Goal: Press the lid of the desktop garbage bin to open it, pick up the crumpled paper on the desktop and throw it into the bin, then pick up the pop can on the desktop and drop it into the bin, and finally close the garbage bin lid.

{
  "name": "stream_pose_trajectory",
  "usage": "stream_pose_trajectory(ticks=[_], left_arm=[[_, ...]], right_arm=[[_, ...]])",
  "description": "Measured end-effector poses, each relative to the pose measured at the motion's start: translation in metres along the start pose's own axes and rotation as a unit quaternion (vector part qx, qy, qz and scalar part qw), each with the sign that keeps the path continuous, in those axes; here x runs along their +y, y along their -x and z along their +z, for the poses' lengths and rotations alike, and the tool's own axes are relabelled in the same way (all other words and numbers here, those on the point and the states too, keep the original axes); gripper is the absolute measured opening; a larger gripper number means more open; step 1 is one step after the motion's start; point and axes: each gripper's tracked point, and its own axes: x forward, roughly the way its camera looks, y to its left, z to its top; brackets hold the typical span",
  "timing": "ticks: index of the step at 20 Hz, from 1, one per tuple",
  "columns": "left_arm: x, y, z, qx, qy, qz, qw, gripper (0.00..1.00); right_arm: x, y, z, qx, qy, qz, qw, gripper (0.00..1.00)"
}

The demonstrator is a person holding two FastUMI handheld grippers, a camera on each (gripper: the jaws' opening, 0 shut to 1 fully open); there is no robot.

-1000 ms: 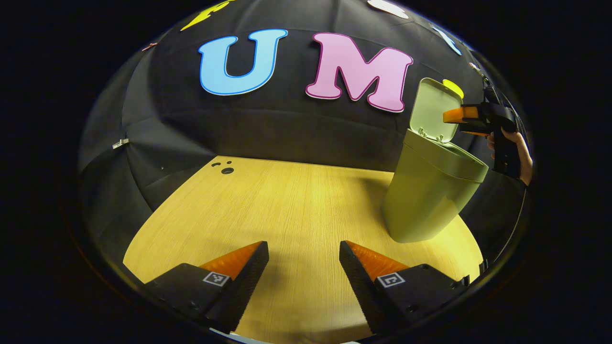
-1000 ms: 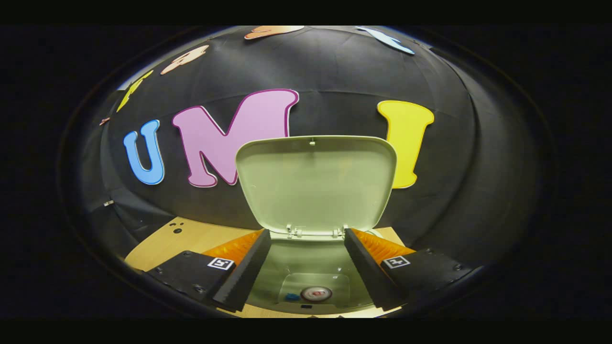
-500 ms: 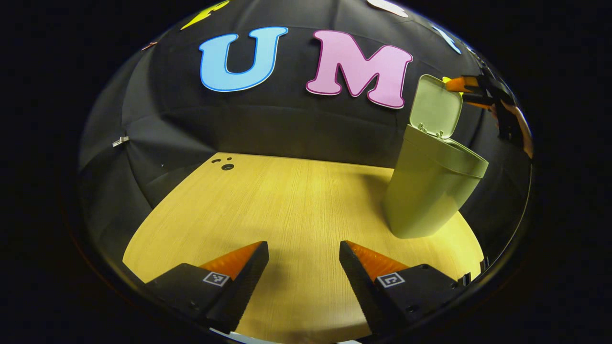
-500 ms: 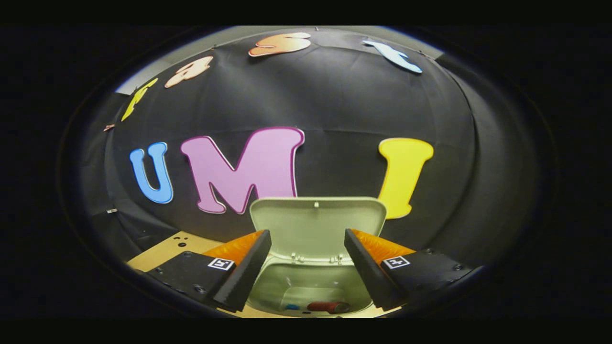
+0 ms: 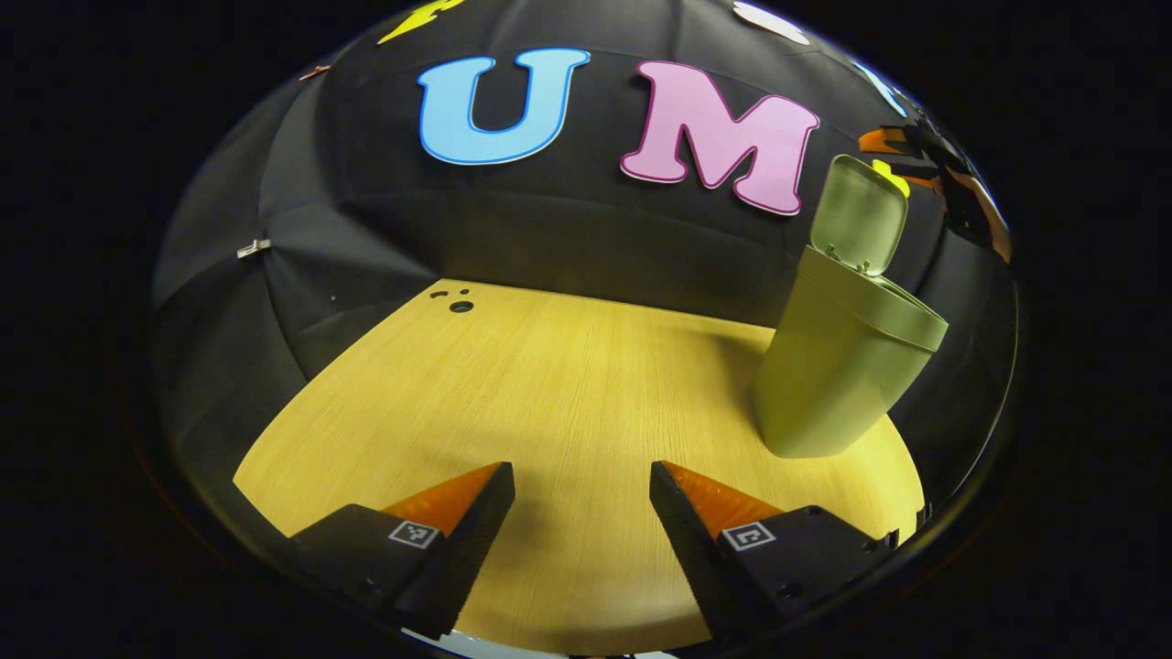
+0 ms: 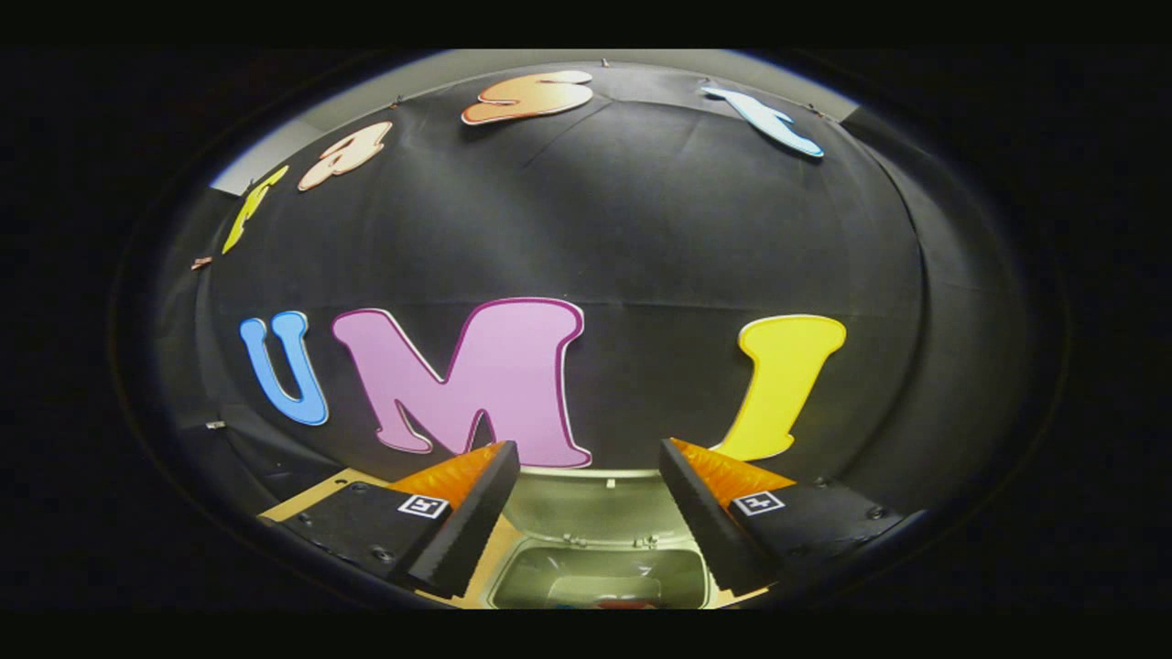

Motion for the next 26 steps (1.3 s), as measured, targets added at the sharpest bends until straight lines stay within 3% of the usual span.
stream_pose_trajectory(ticks=[5, 10, 11, 13, 21, 23, 26], left_arm=[[0.02, 0.009, -0.002, -0.006, 0.032, 0.03, 0.999, 0.96], [0.028, 0.015, 0.009, -0.023, 0.052, 0.042, 0.997, 0.96], [0.028, 0.016, 0.008, -0.022, 0.051, 0.042, 0.998, 0.96], [0.028, 0.013, 0.004, -0.018, 0.047, 0.04, 0.998, 0.96], [0.005, 0.008, -0.012, -0.007, 0.022, 0.007, 1.0, 0.96], [0.001, 0.007, -0.013, -0.006, 0.011, -0.004, 1.0, 0.96], [-0.003, 0.006, -0.015, -0.002, 0.002, -0.013, 1.0, 0.96]], right_arm=[[-0.013, -0.032, -0.012, 0.027, 0.002, -0.013, 1.0, 0.96], [-0.013, -0.035, -0.024, 0.05, -0.004, -0.011, 0.999, 0.97], [-0.012, -0.031, -0.026, 0.055, -0.005, -0.008, 0.998, 0.92], [-0.011, -0.021, -0.029, 0.06, -0.008, -0.007, 0.998, 0.97], [-0.008, 0.04, -0.061, 0.084, -0.01, -0.006, 0.996, 0.97], [-0.008, 0.054, -0.074, 0.093, -0.009, -0.009, 0.996, 0.93], [-0.011, 0.072, -0.098, 0.11, -0.011, -0.018, 0.994, 0.97]])
